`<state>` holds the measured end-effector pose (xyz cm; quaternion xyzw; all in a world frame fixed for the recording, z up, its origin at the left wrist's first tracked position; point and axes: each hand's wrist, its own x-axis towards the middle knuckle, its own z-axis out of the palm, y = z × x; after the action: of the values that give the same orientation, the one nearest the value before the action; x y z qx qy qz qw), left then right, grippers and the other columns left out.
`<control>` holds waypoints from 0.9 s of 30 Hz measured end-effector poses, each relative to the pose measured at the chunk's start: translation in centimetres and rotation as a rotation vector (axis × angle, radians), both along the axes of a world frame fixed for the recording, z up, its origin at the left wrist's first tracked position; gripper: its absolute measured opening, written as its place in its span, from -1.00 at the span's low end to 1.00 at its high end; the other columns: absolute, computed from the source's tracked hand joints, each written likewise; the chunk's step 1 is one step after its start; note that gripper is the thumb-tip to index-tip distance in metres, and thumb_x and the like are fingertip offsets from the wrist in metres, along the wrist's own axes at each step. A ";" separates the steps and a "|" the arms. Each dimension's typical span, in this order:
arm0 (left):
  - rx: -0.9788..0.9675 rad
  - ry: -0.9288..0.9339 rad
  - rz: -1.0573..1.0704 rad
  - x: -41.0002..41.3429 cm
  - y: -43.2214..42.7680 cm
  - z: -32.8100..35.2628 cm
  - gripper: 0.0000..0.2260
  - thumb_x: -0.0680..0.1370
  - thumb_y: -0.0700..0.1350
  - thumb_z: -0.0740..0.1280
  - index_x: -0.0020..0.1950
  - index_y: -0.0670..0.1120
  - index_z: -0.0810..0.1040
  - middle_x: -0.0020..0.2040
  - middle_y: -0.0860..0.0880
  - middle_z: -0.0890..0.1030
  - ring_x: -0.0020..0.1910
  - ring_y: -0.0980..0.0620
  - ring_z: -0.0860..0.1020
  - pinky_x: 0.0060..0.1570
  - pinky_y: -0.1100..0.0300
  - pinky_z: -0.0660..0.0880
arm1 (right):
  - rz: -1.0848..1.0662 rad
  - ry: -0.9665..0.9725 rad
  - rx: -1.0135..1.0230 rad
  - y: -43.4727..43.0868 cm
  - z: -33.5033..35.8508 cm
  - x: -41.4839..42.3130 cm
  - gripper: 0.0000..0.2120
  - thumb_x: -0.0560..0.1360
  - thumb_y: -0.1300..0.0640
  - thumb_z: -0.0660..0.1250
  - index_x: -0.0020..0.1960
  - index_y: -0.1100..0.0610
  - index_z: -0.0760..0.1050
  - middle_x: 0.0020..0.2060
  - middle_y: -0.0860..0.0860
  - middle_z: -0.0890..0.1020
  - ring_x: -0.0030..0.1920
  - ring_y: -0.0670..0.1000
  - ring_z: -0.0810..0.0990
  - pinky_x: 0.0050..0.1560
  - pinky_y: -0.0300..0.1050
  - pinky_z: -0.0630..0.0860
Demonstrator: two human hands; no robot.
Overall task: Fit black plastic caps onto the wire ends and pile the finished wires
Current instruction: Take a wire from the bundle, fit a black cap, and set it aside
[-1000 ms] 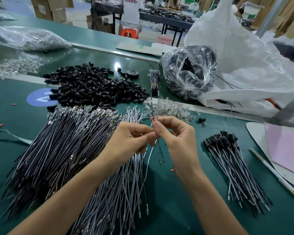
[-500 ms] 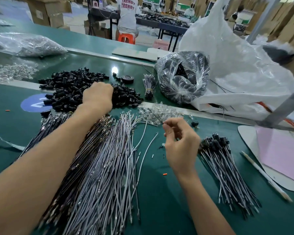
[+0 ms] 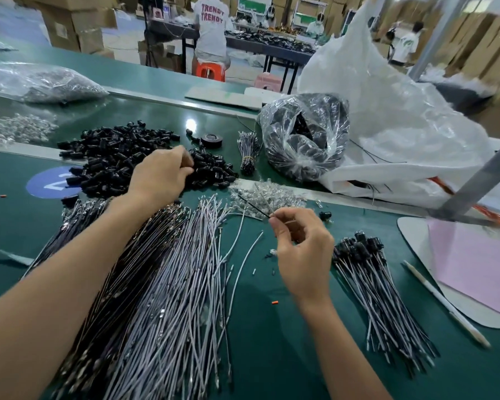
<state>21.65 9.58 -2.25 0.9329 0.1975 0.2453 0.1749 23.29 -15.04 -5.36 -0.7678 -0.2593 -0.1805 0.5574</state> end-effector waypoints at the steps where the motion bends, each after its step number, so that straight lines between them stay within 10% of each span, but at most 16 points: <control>1: -0.190 -0.092 -0.071 -0.8 -1.2 0.6 -0.95 0.56 -0.20 0.38 0.00 -0.11 0.57 -0.07 -0.05 0.65 -0.10 -0.04 0.61 -0.10 0.10 0.57 | 0.006 0.018 0.013 -0.1 0.1 0.1 -0.85 0.48 0.32 0.42 -0.14 0.09 0.60 -0.24 -0.03 0.62 -0.25 -0.14 0.56 -0.19 -0.37 0.45; 4: -0.671 -0.233 -0.288 -4.3 -5.3 1.4 -0.90 0.46 -0.24 0.46 -0.10 -0.05 0.63 -0.24 -0.01 0.69 -0.29 0.06 0.66 -0.28 0.30 0.59 | 0.040 0.058 0.021 -0.4 0.4 0.2 -0.84 0.47 0.33 0.43 -0.14 0.09 0.61 -0.26 -0.04 0.65 -0.26 -0.14 0.58 -0.20 -0.32 0.48; 11: -1.003 -0.333 -0.239 -7.6 -9.2 -1.3 -0.80 0.41 -0.30 0.49 -0.04 -0.06 0.69 -0.18 -0.04 0.72 -0.22 0.02 0.69 -0.09 0.26 0.60 | 0.070 0.037 -0.022 -0.5 1.0 0.0 -0.87 0.46 0.33 0.45 -0.13 0.12 0.63 -0.25 -0.05 0.66 -0.23 -0.09 0.60 -0.19 -0.19 0.54; 27: -1.031 -0.375 -0.243 -7.4 -9.1 -2.0 -0.73 0.41 -0.34 0.48 -0.06 0.03 0.69 -0.20 -0.04 0.72 -0.24 0.04 0.69 -0.13 0.33 0.57 | 0.135 0.025 -0.083 -0.4 0.9 -0.3 -0.84 0.44 0.36 0.46 -0.14 0.11 0.63 -0.25 -0.10 0.66 -0.23 -0.14 0.60 -0.21 -0.29 0.52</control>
<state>14.29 0.51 -4.28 0.6832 0.1483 0.2567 0.6674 22.95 -15.43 -4.44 -0.7732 -0.3108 -0.1220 0.5391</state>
